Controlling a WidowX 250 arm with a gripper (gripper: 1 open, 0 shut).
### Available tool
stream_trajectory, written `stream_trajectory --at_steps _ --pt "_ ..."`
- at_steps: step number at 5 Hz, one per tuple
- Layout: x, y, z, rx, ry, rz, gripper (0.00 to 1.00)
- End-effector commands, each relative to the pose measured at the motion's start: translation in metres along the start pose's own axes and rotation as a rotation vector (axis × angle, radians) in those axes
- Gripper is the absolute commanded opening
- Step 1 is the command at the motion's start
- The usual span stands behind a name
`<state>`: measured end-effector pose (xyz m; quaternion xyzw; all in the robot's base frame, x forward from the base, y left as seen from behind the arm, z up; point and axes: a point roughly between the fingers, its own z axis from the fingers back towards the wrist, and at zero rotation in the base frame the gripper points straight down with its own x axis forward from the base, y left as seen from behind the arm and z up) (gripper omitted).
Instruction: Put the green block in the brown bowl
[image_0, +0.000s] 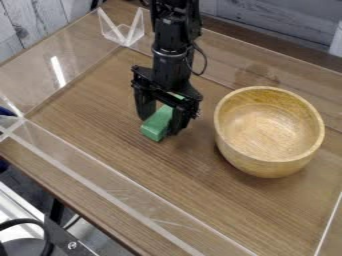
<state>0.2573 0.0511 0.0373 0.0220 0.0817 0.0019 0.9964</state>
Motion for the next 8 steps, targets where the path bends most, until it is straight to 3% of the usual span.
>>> stream_trajectory --at_steps 1,2,3,4,5,6,7,8 --pt "0.007 0.001 0.015 0.012 -0.061 -0.003 1.00" --pt "0.008 0.001 0.012 0.011 -0.056 0.001 0.00" --pt "0.008 0.000 0.014 0.006 -0.057 0.003 0.00" --pt "0.012 -0.004 0.031 -0.004 -0.086 0.003 0.00" --pt "0.021 -0.015 0.052 -0.017 -0.123 -0.010 0.00" --pt "0.039 -0.035 0.076 -0.026 -0.160 -0.037 0.00" --pt "0.050 -0.053 0.081 -0.032 -0.164 -0.065 0.00" --pt "0.051 -0.044 0.072 -0.028 -0.148 -0.050 1.00"
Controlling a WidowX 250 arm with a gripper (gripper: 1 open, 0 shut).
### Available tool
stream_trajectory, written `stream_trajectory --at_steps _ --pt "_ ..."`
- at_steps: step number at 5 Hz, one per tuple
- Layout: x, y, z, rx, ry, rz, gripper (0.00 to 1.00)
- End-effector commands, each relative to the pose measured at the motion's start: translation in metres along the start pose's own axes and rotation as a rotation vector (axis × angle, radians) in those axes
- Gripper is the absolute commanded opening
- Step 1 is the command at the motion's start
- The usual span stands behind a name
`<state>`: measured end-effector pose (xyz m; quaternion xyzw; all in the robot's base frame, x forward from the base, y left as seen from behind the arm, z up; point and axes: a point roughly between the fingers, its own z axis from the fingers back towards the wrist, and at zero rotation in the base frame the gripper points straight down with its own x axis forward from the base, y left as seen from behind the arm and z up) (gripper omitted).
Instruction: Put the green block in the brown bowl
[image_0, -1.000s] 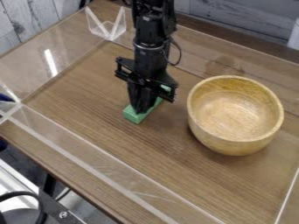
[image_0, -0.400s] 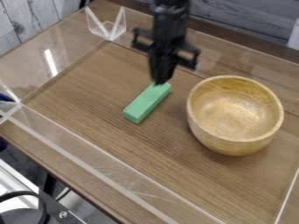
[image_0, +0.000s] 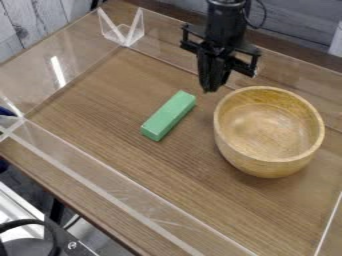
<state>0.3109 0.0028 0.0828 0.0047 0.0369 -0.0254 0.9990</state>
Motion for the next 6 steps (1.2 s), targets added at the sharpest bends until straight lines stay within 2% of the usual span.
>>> stream_trajectory --at_steps 1,3,6 --pt "0.006 0.015 0.008 0.011 -0.046 0.024 1.00" --pt "0.002 0.037 -0.006 0.024 -0.024 0.056 1.00" --pt "-0.011 0.065 -0.042 0.038 0.022 0.093 1.00"
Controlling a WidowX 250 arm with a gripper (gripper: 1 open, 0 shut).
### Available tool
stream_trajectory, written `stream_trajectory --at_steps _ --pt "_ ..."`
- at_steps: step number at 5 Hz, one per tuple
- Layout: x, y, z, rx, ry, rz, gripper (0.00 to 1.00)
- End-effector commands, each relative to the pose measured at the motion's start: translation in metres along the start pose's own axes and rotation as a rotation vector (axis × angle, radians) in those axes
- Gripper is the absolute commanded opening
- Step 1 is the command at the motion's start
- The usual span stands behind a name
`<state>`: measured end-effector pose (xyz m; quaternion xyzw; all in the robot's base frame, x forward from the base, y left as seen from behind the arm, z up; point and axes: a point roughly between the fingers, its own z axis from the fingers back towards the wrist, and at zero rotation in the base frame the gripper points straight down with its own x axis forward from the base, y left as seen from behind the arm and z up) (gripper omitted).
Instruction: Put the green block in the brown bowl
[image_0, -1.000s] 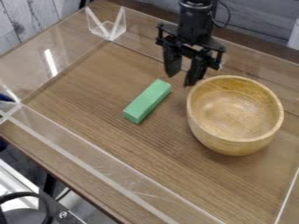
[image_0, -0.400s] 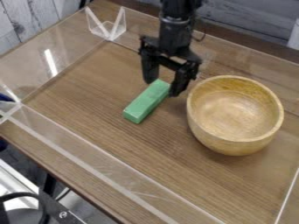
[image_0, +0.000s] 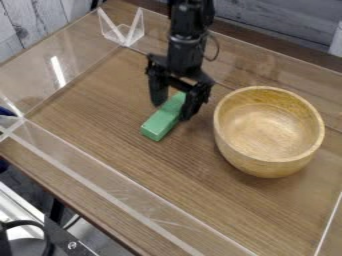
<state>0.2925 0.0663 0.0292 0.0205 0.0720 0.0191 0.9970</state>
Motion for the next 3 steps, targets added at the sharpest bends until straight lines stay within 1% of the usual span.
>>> stream_trajectory --at_steps 1,2,3 --pt "0.005 0.007 0.003 0.009 -0.031 0.015 0.00" --pt "0.006 0.005 0.007 0.004 -0.040 0.018 0.00" --pt "0.006 0.004 0.019 -0.006 -0.057 0.024 0.00"
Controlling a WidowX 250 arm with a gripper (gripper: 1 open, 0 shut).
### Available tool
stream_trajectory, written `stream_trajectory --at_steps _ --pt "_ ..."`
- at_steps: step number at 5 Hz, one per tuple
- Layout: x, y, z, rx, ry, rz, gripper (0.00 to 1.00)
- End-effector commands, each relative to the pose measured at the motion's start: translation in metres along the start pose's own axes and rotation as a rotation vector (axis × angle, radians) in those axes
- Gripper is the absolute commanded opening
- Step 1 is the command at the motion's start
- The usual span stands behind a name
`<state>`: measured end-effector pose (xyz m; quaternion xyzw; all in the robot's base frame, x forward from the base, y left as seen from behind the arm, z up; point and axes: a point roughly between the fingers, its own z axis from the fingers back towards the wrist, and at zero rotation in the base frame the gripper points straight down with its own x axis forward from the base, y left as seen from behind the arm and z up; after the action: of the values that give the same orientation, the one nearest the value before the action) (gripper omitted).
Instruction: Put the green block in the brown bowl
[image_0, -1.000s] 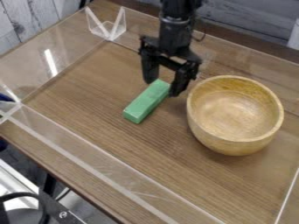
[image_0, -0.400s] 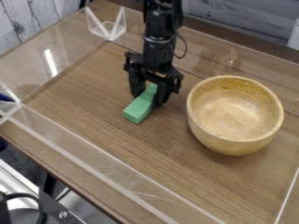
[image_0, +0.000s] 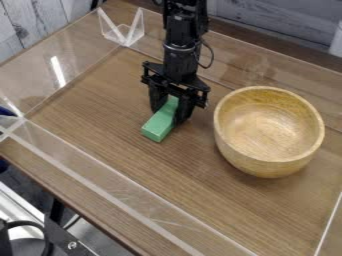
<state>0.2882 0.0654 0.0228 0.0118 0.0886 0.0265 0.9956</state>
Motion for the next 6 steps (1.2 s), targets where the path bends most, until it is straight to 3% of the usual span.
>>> stream_trajectory --at_steps 1,3,4,6 --pt "0.009 0.002 0.039 0.001 -0.109 0.017 0.00" --pt "0.024 -0.030 0.098 -0.035 -0.208 -0.006 0.00" --pt "0.028 -0.060 0.120 -0.061 -0.233 -0.046 0.00" --pt "0.017 -0.085 0.122 -0.083 -0.227 -0.110 0.00"
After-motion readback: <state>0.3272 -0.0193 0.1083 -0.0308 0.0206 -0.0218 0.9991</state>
